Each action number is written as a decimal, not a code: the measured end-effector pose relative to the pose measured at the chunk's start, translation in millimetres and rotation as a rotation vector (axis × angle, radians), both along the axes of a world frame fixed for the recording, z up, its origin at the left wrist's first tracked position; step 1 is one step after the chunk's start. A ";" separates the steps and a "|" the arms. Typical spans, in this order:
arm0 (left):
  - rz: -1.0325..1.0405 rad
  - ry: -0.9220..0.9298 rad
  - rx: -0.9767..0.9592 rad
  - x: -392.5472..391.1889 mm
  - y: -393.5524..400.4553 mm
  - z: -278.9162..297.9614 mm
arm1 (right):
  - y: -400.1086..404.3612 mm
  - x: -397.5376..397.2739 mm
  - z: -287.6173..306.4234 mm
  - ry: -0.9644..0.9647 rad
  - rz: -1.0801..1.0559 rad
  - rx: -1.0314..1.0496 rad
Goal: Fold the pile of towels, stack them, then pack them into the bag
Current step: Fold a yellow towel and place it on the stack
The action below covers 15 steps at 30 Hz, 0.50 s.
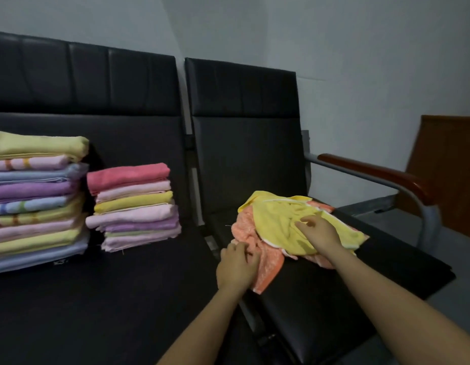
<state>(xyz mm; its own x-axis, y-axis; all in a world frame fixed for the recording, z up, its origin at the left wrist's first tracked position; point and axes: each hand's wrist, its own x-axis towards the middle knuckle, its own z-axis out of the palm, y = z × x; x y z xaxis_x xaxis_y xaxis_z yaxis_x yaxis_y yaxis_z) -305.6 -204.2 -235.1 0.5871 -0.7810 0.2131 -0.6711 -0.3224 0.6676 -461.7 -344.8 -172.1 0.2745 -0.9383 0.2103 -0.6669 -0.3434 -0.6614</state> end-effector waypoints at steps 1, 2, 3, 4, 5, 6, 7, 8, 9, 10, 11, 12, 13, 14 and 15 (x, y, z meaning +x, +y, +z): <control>0.026 -0.032 -0.007 -0.9 -4.1 -1.6 | -2.8 7.7 0.2 -0.005 0.017 -0.017; 0.048 -0.039 -0.012 -0.3 -7.4 -1.8 | -6.4 17.1 1.2 -0.006 0.027 -0.017; 0.068 -0.046 -0.020 1.4 -10.7 -3.7 | -10.5 27.2 1.8 0.011 0.028 -0.003; 0.076 -0.056 -0.021 2.6 -12.9 -6.0 | -15.8 36.0 -0.4 0.053 0.014 0.036; 0.076 -0.070 -0.023 3.6 -13.7 -7.8 | -20.9 43.2 -3.9 0.121 -0.017 0.086; 0.072 -0.074 -0.027 4.5 -14.2 -9.1 | -24.9 48.3 -8.8 0.204 -0.054 0.128; 0.076 -0.075 -0.038 5.4 -14.6 -10.2 | -28.6 51.4 -15.3 0.285 -0.084 0.125; 0.082 -0.074 -0.047 6.0 -15.2 -11.4 | -31.8 52.9 -23.2 0.329 -0.107 0.084; 0.086 -0.078 -0.055 6.4 -15.8 -12.5 | -34.0 53.9 -29.4 0.333 -0.125 0.027; 0.088 -0.086 -0.057 6.6 -16.0 -12.4 | -38.8 54.1 -35.8 0.296 -0.134 -0.013; 0.090 -0.092 -0.059 6.1 -16.7 -11.5 | -41.3 52.7 -37.4 0.245 -0.130 -0.034; 0.093 -0.097 -0.056 6.3 -17.1 -11.3 | -44.2 51.3 -38.4 0.158 -0.109 -0.013; 0.095 -0.100 -0.050 6.3 -17.2 -11.9 | -43.6 48.1 -36.6 0.012 -0.078 0.036; 0.094 -0.105 -0.045 6.4 -17.0 -13.3 | -42.0 44.1 -33.4 -0.182 -0.045 0.092; 0.094 -0.110 -0.042 6.5 -16.4 -14.1 | -40.5 39.7 -28.0 -0.373 -0.025 0.147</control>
<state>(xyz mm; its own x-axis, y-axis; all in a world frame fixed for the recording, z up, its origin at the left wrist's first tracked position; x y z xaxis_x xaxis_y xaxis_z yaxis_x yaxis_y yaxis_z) -299.1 -220.6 -249.2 0.6285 -0.7126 0.3118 -0.7093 -0.3605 0.6057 -422.0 -385.4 -200.0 0.1813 -0.9712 0.1545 -0.3788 -0.2139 -0.9004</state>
